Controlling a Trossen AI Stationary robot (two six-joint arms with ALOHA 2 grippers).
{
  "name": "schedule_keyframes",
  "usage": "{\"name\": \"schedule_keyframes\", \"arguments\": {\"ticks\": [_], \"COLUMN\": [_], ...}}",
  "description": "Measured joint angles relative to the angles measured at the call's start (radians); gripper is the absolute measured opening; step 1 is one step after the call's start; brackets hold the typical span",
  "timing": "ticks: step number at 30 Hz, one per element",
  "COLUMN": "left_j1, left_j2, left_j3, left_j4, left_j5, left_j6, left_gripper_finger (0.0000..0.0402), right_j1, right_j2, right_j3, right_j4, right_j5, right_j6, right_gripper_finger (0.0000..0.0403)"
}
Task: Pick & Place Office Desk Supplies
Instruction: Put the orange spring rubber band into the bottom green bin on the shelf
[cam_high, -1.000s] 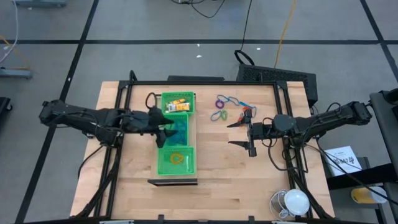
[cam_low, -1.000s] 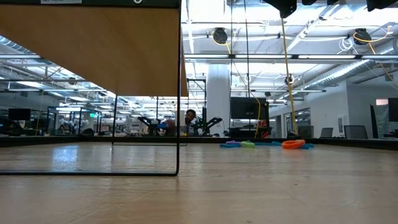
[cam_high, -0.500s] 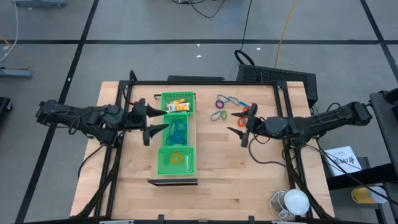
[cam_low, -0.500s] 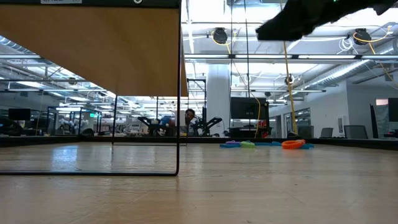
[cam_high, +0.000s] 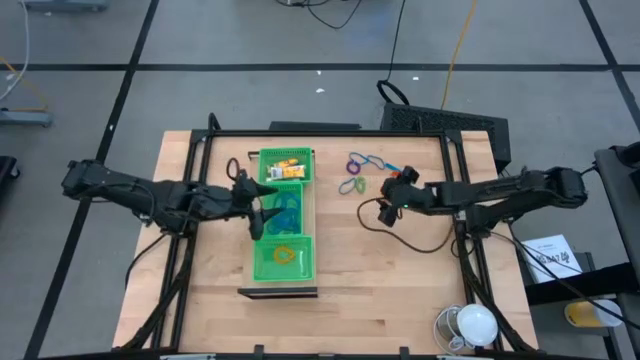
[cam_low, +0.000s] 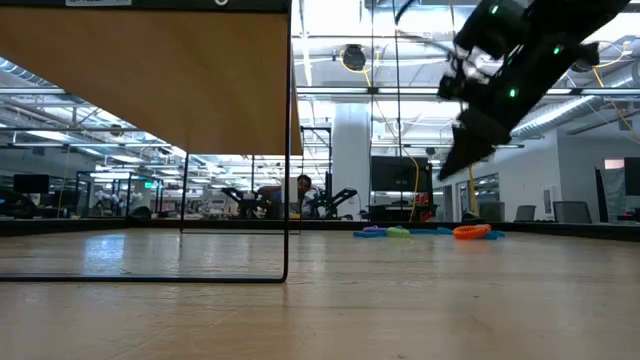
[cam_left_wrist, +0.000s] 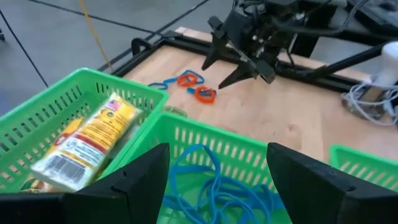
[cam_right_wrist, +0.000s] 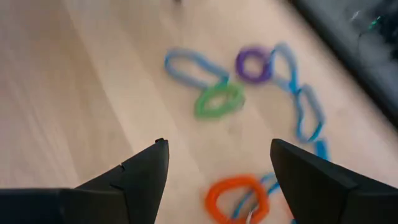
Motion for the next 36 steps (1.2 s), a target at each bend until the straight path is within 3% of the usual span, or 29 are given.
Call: {"name": "schedule_keyframes", "arguments": {"ticks": [7, 13, 18, 22, 36], "left_j1": [0.004, 0.004, 0.007, 0.012, 0.043], "left_j2": [0.037, 0.037, 0.037, 0.037, 0.037], "left_j3": [0.000, 0.000, 0.000, 0.000, 0.000], "left_j4": [0.000, 0.002, 0.003, 0.003, 0.005], "left_j5": [0.002, 0.002, 0.002, 0.001, 0.003], "left_j6": [-0.008, -0.008, -0.008, -0.009, -0.039], "left_gripper_finger": [0.0280, 0.0280, 0.0280, 0.0280, 0.0280], "right_j1": [-0.080, -0.154, -0.211, -0.231, -0.231], "right_j2": [0.149, 0.250, 0.307, 0.323, 0.319], "right_j3": [0.000, 0.000, 0.004, 0.004, 0.001], "right_j4": [-0.019, -0.032, -0.032, -0.044, 0.006], "right_j5": [-0.161, -0.191, -0.295, -0.354, -0.369], "right_j6": [-0.006, 0.018, 0.037, 0.058, 0.006], "right_gripper_finger": [0.0270, 0.0270, 0.0260, 0.0222, 0.0039]}}
